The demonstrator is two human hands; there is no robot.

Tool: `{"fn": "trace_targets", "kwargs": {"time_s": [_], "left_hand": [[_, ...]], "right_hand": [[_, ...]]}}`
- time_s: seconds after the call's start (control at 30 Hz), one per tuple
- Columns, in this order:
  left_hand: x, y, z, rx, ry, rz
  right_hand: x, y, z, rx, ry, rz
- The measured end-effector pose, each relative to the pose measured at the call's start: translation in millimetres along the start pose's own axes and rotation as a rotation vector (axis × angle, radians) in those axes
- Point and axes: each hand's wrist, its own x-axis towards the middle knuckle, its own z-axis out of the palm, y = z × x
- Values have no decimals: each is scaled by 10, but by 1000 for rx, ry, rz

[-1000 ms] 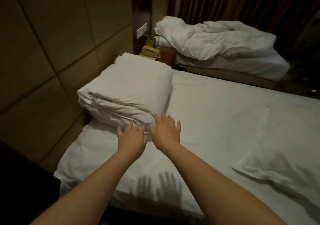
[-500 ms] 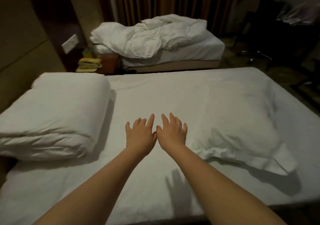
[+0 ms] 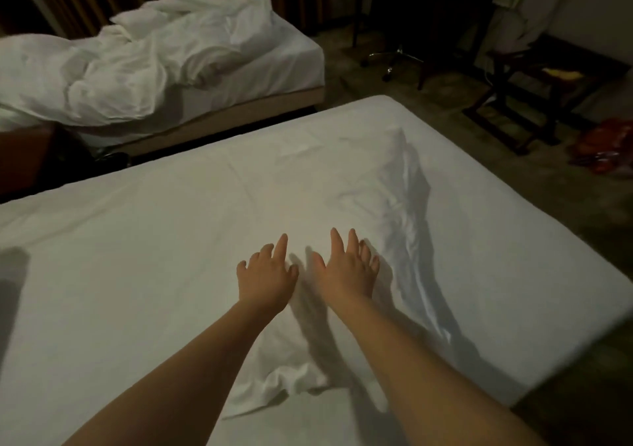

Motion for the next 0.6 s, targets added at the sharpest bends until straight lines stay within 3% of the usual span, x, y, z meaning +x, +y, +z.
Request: {"fn": "trace_targets", "kwargs": {"time_s": [0.17,0.3,0.43,0.6], "left_hand": [[601,-97,422,-295,-288,-376],[907,-259,649,-457,-422,-461],[1062,-398,824,-810,-354,-585],[1053,-378,881,-1019,-386,-636]], "right_hand": [[643,365,34,33,-113,215],[994,514,165,51,-193,336],[1137,687,329,61,-140,346],[1176,765,345,222,-102,417]]}}
